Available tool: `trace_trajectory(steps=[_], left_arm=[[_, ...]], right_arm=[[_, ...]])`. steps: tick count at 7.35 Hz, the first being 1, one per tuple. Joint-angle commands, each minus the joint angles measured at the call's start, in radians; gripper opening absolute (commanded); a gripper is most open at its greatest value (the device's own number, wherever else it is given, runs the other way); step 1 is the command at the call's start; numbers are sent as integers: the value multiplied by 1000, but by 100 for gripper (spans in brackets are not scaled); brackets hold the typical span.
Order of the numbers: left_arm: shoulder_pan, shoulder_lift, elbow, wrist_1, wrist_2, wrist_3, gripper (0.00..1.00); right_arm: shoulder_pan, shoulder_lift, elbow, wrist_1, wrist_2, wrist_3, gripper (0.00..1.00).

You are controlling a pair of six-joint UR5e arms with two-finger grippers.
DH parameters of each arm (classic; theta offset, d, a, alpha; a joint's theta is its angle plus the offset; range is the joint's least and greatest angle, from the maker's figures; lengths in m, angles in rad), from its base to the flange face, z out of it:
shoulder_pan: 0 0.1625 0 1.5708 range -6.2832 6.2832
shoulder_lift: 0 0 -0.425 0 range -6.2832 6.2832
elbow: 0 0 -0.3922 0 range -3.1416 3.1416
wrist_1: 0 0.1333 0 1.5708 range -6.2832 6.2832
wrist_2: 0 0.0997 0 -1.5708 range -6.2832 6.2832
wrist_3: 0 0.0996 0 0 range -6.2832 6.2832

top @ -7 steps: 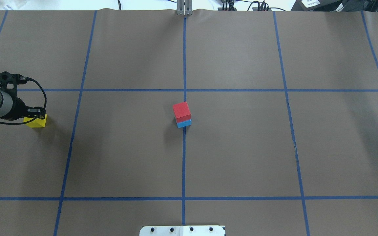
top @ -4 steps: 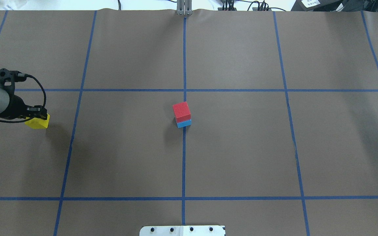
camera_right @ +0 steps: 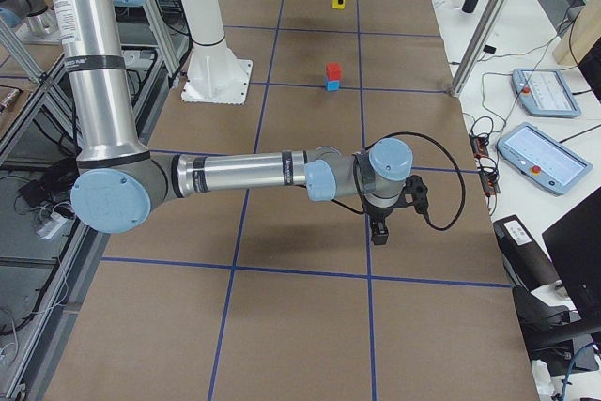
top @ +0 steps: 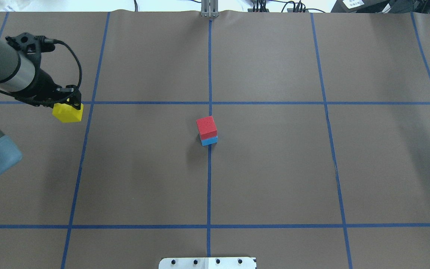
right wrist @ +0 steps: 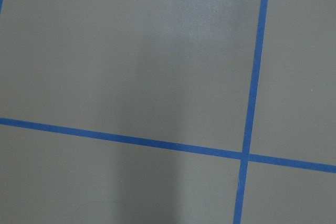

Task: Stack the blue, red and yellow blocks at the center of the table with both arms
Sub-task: 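Carry the yellow cube with the left gripper onto the red cube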

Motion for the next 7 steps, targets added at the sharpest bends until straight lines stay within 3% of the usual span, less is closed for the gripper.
trace_trajectory(steps=[1,2,4,5,7], left_arm=[[47,-304,23,300,-1,-46,0],[116,-409,116,275,10,-264,0],[205,-655,376,256,40,-400,0],[252,-668,431,191,103,-428,0],[263,-662,496,121,107,-451,0]], right_arm=[[0,-3,1,0,-4,0,99],[0,-3,5,0,-4,2,99],[0,-1,7,0,-4,2,99],[0,-1,7,0,-4,2,99],[0,-3,7,0,0,2,99]])
